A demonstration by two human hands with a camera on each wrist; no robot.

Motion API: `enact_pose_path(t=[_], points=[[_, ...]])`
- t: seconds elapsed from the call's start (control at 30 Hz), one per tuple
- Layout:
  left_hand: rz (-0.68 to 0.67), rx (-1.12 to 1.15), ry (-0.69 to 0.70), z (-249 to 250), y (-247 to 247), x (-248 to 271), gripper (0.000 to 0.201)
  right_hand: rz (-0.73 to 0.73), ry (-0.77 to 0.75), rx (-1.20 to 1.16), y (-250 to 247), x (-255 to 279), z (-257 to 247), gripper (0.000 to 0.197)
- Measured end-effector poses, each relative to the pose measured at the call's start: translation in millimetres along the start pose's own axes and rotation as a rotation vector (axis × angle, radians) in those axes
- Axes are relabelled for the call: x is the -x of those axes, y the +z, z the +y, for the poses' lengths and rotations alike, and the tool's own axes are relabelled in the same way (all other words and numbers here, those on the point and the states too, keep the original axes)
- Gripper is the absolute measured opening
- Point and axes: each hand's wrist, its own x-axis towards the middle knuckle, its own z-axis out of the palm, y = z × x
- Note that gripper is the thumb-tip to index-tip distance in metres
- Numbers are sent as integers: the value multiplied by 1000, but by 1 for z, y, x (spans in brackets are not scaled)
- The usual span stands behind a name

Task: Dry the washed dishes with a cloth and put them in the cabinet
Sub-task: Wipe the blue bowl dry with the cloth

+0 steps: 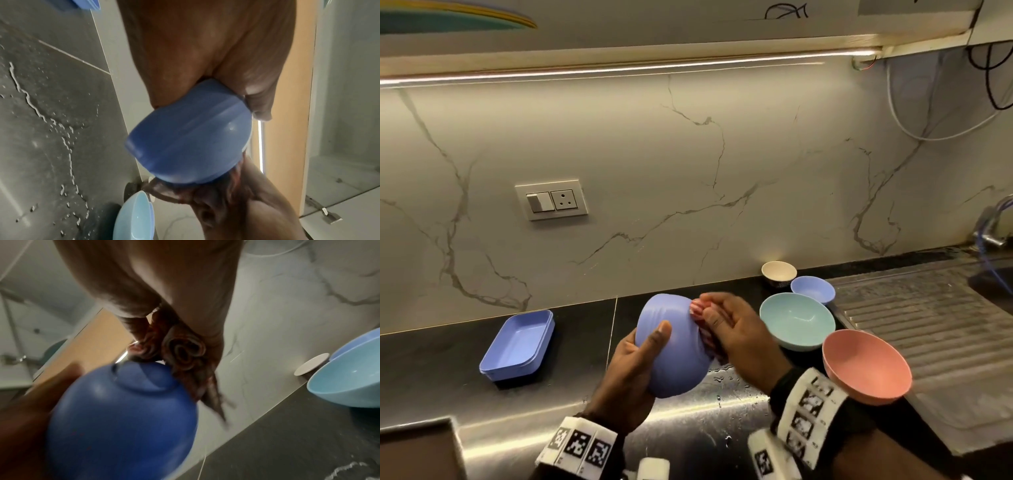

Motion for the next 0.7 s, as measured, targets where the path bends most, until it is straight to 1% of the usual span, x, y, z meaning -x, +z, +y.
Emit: enact_pose_path(t=[0.03,0.1,0.17,0.23,0.33,0.37,0.47,0.5,0.6,0.7], points=[[19,11,3,-1,3,-1,43,21,-65,72,8,9,1,17],[62,22,8,-2,6,-3,39,72,-163,159,15,25,-2,25],[82,47,12,-2,7,-4,40,101,-206,173,18,34,-1,33],[99,63,11,-1,4,-7,44,70,-233,176,18,42,3,39],[115,69,-13,0,-1,-7,47,-79,-239,263,6,39,8,42],[114,72,-25,-1,-3,-6,47,-94,-237,285,0,34,9,41],[102,67,-49,-2,-2,-6,48,16,-213,273,-10,16,6,35],[107,57,-55,-2,-1,-6,50,27,-206,267,-8,12,4,34],[112,63,-49,0,2,-8,51,-9,-211,275,2,18,4,39],[143,51,-54,-2,-1,-8,56,-36,-224,293,-1,29,11,46]])
